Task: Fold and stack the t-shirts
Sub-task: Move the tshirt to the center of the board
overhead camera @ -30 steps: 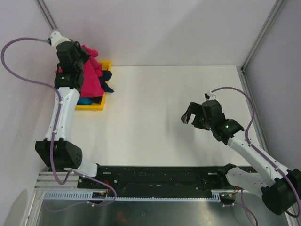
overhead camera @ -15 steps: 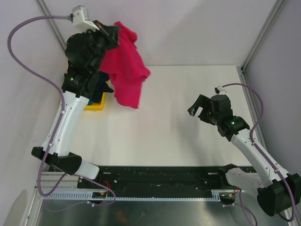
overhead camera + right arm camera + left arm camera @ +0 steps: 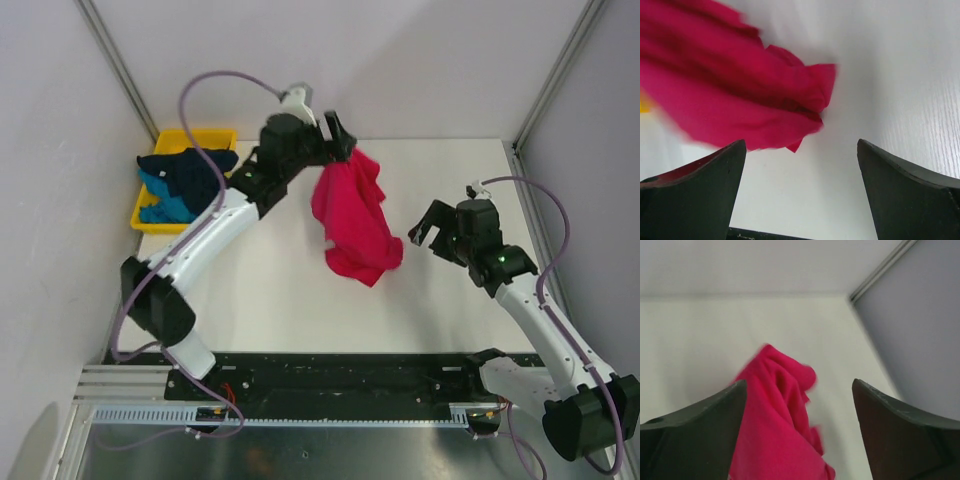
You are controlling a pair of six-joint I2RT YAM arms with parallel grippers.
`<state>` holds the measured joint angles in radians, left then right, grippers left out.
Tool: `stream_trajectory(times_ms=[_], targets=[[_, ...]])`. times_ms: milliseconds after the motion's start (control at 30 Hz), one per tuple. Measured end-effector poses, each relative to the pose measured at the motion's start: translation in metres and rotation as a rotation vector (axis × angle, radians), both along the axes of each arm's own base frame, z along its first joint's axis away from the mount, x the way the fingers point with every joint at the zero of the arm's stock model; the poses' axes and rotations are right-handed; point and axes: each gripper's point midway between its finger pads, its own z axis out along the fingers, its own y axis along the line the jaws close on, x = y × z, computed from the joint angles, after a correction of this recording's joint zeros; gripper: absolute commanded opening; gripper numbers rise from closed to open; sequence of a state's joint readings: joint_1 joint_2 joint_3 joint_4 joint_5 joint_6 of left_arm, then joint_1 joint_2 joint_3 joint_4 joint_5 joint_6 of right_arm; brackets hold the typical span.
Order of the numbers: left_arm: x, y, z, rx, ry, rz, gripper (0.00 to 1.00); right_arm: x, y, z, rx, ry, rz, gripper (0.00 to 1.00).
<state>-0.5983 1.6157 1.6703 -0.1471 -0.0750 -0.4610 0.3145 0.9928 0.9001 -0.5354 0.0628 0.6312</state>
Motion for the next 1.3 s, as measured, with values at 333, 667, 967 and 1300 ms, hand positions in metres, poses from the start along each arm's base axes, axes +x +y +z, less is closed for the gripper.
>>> stream_trajectory(times_ms=[333,667,967,1300], targets=[[-0.06,0.022,-0.163,0.144,0.383,-0.007,0.99,-0.02,0.002,-0.025,-0.023,0.064,0.029,0.96],[-0.172,0.074,-0.191,0.188,0.453,-0.026,0.99,-0.057,0.062,-0.051,-0.063,0.073,0.199,0.9],[-0.21,0.104,-0.261,0.383,0.618,0.005,0.99,-0.048,0.077,-0.057,-0.092,0.04,0.203,0.83],[-0.208,0.11,-0.268,0.374,0.636,0.065,0.99,-0.034,0.095,-0.076,-0.118,0.047,0.202,0.79]])
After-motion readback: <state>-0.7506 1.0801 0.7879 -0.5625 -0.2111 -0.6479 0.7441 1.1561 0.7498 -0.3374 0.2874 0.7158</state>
